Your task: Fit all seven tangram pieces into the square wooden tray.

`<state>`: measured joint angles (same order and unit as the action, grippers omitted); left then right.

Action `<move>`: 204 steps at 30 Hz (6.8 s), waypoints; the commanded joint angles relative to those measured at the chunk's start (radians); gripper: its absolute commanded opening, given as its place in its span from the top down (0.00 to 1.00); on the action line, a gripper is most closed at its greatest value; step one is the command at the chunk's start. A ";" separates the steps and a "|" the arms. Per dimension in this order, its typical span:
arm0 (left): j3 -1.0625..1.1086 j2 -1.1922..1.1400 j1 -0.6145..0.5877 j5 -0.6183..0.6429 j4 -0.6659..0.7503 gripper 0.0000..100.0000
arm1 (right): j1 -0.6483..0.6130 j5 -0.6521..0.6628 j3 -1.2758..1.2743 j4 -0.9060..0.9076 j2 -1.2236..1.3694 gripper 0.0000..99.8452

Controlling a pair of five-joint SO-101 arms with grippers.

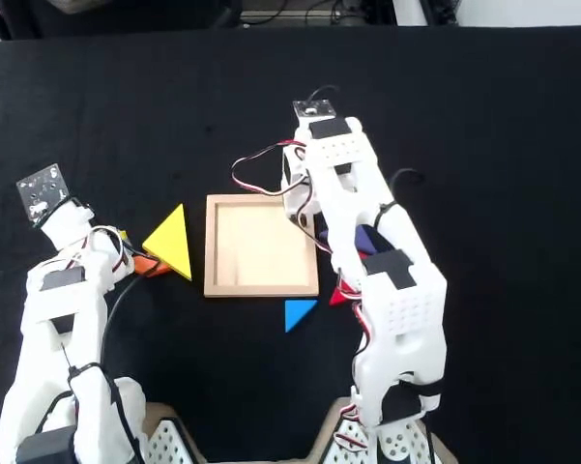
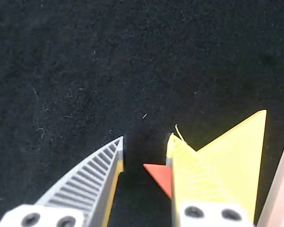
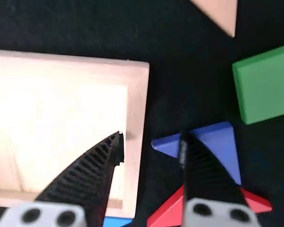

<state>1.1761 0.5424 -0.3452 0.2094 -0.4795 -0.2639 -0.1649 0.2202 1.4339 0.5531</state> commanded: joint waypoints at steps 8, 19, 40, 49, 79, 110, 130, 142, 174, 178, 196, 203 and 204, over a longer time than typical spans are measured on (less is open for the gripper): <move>-0.008 0.003 0.005 0.002 0.023 0.85 | -0.006 0.175 0.414 0.325 -0.162 0.81; -0.008 0.003 0.005 0.002 0.023 0.84 | 0.170 0.760 -0.058 0.324 -0.585 0.81; -0.010 0.003 0.007 0.002 0.025 0.84 | 0.420 1.258 -0.872 -0.198 -0.800 0.80; -0.013 0.003 0.005 0.002 0.025 0.84 | 0.413 1.412 -1.020 -0.390 -0.809 0.80; -0.015 0.003 0.007 0.002 0.025 0.84 | 0.080 1.613 -1.175 -0.259 -0.989 0.99; -0.016 0.003 0.012 0.002 0.025 0.84 | 0.181 0.990 -0.641 -0.450 -0.638 0.99; -0.012 0.003 0.013 0.002 0.025 0.84 | 0.310 0.815 -0.889 -0.344 -0.822 0.77; -0.007 0.003 0.013 0.002 0.055 0.84 | 0.304 0.816 -0.564 -0.229 -0.395 0.66; 0.002 0.003 0.010 0.002 0.066 0.85 | 0.212 0.772 -0.771 -0.287 -0.565 0.66; 0.002 0.003 0.012 0.002 0.066 0.85 | 0.259 0.819 -0.757 -0.295 -0.529 0.66; 0.001 0.003 0.012 0.002 0.066 0.84 | 0.224 0.816 -0.776 -0.299 -0.516 0.66; 0.001 0.003 0.012 0.002 0.066 0.84 | 0.224 0.816 -0.773 -0.356 -0.421 0.66; 0.001 0.003 0.012 0.002 0.066 0.84 | 0.224 0.816 -0.766 -0.356 -0.398 0.66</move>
<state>1.1822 0.5424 -0.3452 0.2094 -0.4304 -0.0338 0.6467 -0.5547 1.0963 0.1204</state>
